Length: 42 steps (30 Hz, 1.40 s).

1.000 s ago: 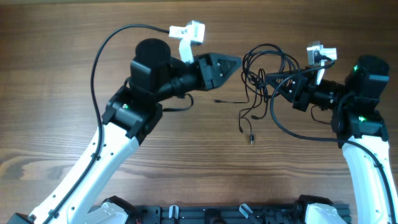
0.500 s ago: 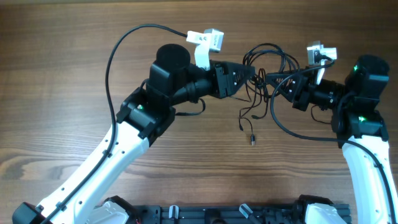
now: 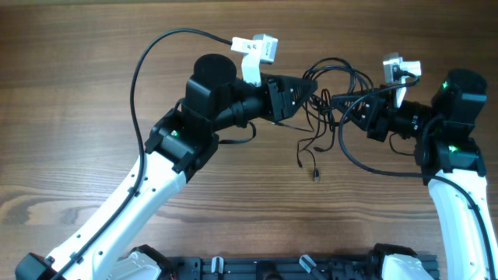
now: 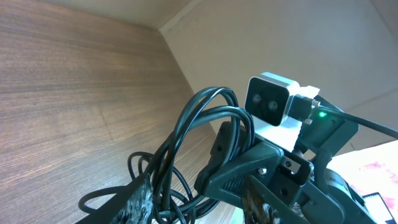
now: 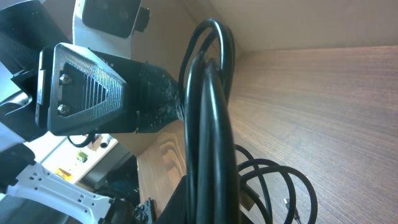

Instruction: Untangle cables

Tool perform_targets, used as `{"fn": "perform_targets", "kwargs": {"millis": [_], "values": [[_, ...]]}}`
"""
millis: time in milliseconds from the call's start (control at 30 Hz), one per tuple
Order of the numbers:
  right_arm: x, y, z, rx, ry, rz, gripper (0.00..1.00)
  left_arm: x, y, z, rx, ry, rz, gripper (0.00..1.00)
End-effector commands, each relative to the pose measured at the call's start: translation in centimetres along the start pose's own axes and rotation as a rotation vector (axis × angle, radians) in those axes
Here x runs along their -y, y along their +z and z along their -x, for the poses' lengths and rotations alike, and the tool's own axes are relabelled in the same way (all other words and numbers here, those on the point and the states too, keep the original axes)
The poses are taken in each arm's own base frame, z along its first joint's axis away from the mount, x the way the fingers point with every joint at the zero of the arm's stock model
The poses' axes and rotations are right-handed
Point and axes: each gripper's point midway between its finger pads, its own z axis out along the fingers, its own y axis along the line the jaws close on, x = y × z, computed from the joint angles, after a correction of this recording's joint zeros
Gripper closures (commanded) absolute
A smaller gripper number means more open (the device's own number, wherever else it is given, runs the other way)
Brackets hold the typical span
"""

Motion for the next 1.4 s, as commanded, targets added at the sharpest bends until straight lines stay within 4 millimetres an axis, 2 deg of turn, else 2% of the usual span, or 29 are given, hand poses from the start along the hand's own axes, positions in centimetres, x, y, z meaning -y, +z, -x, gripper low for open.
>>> {"fn": "perform_targets", "kwargs": {"millis": [0, 300, 500, 533, 567, 600, 700, 833, 900, 967, 1100, 1200, 1233, 1300, 1367], "values": [[-0.7, 0.0, 0.1, -0.009, -0.004, 0.038, 0.96, 0.1, 0.3, 0.2, 0.009, 0.03, 0.004, 0.53], [-0.6, 0.0, 0.1, -0.008, -0.008, 0.034, 0.96, 1.7, 1.5, -1.0, 0.003, 0.056, -0.022, 0.5], [-1.0, 0.0, -0.1, -0.015, -0.007, 0.06, 0.95, 1.6, 1.6, -1.0, 0.002, 0.055, -0.021, 0.49], [-1.0, 0.0, -0.1, -0.015, -0.007, 0.06, 0.95, 1.6, 1.6, -1.1, 0.0, 0.054, -0.021, 0.53], [-1.0, 0.0, 0.0, -0.015, -0.008, 0.059, 0.96, 1.6, 1.6, -1.0, 0.001, 0.055, -0.021, 0.83], [-1.0, 0.0, 0.0, -0.015, -0.008, 0.059, 0.95, 1.8, 1.6, -0.9, 0.008, 0.05, -0.028, 0.96], [-1.0, 0.0, -0.1, -0.015, -0.007, 0.06, 0.96, 3.4, 1.4, 0.6, 0.06, -0.049, -0.095, 0.96], [-1.0, 0.0, -0.1, -0.016, -0.007, 0.06, 0.96, 5.5, 0.9, 2.6, 0.138, -0.026, -0.181, 0.96], [-1.0, 0.0, -0.1, -0.016, -0.012, 0.06, 0.96, 5.7, 0.5, 3.6, 0.169, -0.043, -0.198, 0.96], [-1.0, 0.0, -0.2, -0.016, -0.015, 0.06, 0.95, 4.8, -0.1, 4.7, 0.192, -0.094, -0.186, 0.96], [-0.9, 0.0, -0.4, -0.019, -0.011, 0.059, 0.95, 1.7, -1.9, 7.7, 0.253, -0.321, -0.158, 0.96], [-0.9, 0.0, -0.4, -0.018, -0.013, 0.059, 0.96, 0.0, -3.1, 9.2, 0.285, -0.375, -0.136, 0.96], [-0.9, 0.0, -0.4, -0.019, -0.013, 0.059, 0.95, -0.6, -3.3, 9.4, 0.292, -0.375, -0.121, 0.94], [-0.9, 0.0, -0.4, -0.019, -0.012, 0.059, 0.95, -1.8, -3.4, 9.2, 0.288, -0.331, -0.072, 0.78], [-1.0, 0.0, -0.4, -0.02, -0.01, 0.064, 0.96, -2.9, -3.2, 8.3, 0.261, -0.263, -0.015, 0.79]]}}
